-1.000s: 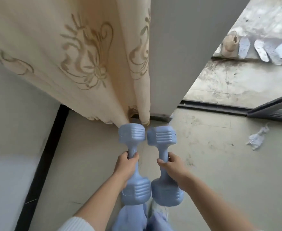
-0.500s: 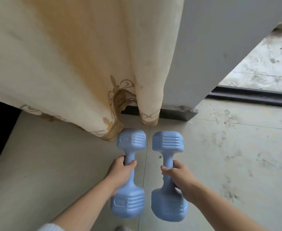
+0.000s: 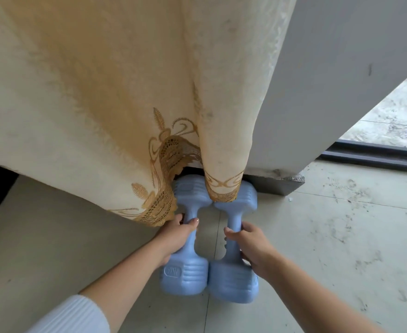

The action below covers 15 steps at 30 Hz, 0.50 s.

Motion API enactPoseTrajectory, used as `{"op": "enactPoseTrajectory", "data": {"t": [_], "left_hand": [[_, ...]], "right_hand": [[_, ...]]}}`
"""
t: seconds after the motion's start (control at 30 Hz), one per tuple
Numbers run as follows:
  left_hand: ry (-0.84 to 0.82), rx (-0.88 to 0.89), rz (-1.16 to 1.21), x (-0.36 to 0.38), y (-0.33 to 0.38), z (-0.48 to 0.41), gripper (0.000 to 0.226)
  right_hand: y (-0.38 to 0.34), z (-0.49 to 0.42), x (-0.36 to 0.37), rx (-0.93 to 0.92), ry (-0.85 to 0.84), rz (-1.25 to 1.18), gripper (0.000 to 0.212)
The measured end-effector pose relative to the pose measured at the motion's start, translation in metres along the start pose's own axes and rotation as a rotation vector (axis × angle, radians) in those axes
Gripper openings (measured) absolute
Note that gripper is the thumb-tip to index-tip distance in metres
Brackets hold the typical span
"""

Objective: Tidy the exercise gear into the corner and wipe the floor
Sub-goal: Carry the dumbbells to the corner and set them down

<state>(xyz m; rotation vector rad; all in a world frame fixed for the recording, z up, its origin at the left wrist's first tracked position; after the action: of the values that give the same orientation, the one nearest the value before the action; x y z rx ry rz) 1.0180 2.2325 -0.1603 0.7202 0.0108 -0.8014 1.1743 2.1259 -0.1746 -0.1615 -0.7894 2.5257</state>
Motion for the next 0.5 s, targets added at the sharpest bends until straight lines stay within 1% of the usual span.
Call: {"op": "enactPoseTrajectory", "data": {"t": [0.13, 0.2, 0.27, 0.3, 0.4, 0.43, 0.5], "left_hand": [[-0.020, -0.001, 0.021, 0.000, 0.000, -0.005, 0.022], [-0.029, 0.006, 0.026, 0.000, -0.002, -0.005, 0.021], [-0.020, 0.014, -0.018, -0.001, -0.006, -0.004, 0.022], [-0.011, 0.018, -0.071, -0.003, -0.005, -0.004, 0.026], [0.009, 0.021, -0.209, -0.008, -0.004, -0.005, 0.056], [0.009, 0.020, -0.219, -0.007, -0.004, -0.006, 0.057], [0.016, 0.035, -0.218, -0.006, -0.001, -0.003, 0.041]], "right_hand": [[-0.005, 0.000, 0.004, -0.010, -0.053, -0.028, 0.013], [-0.007, 0.000, 0.004, -0.028, -0.065, 0.017, 0.017], [-0.010, 0.000, 0.003, -0.065, -0.047, 0.095, 0.020], [-0.013, 0.001, 0.002, -0.088, -0.034, 0.146, 0.018], [-0.020, 0.001, 0.001, -0.141, 0.006, 0.336, 0.014], [-0.021, 0.001, 0.001, -0.147, 0.014, 0.375, 0.014], [-0.024, 0.003, -0.002, -0.153, 0.033, 0.406, 0.016]]}}
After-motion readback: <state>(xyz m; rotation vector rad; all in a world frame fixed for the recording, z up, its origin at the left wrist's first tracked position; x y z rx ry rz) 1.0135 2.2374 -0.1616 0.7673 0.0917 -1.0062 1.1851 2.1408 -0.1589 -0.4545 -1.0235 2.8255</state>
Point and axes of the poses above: each hand's wrist, its own z-axis away from the middle knuckle, its own x-axis out of the palm, y = z × x, the point moved 10 cm from there along -z, towards the middle knuckle, and after that the axes turned 5 degrees about -z, right-handed, at the moved point
